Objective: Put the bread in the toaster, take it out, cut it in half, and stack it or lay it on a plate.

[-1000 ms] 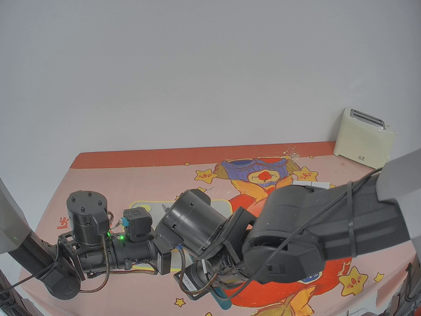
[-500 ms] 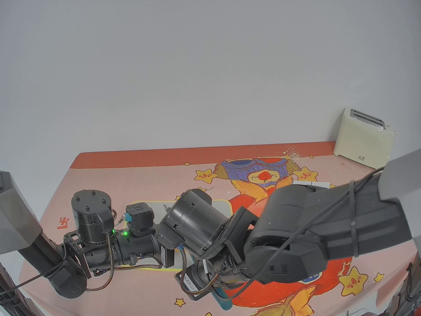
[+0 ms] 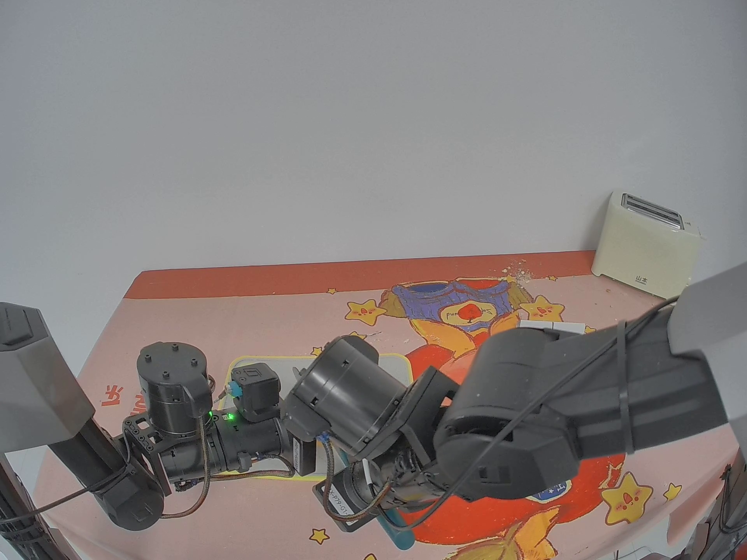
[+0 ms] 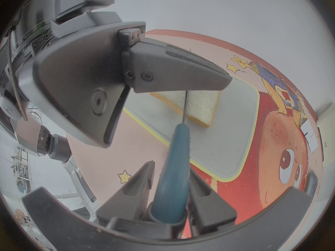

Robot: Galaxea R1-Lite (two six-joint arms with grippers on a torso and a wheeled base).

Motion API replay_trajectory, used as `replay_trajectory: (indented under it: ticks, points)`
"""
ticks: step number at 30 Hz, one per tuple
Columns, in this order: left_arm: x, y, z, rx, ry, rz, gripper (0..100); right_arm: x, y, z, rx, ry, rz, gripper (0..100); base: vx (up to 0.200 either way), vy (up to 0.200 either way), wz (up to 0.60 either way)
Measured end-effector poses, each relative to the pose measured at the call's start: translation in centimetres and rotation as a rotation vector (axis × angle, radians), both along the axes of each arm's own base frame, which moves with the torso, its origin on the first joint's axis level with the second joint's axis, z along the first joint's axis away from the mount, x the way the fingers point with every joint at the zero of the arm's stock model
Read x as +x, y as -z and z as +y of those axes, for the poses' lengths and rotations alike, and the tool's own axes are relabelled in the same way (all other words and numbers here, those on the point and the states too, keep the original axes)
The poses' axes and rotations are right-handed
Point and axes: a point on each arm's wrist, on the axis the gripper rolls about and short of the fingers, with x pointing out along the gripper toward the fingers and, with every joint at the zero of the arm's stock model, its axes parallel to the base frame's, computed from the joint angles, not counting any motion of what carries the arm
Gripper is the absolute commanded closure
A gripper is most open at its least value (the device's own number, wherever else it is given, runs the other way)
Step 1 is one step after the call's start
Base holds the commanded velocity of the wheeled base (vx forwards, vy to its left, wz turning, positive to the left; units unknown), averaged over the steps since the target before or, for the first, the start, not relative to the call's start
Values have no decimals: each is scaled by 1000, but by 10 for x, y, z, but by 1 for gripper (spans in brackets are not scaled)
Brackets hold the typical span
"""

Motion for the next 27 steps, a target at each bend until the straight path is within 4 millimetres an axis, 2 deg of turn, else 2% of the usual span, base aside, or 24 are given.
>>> replay_trajectory:
  ticks: [10,21,27]
  points:
    - [-1,3,0,-3,1,9,100,0,1,0,-2,0,2,100,0,0,0]
    - [13,-11,-5,-130,-52,-3,100,0,0,0,2,-1,1,100,0,0,0]
    - [21,-14,4,-137,-93,-17,100,-1,-1,0,4,-2,4,100,0,0,0]
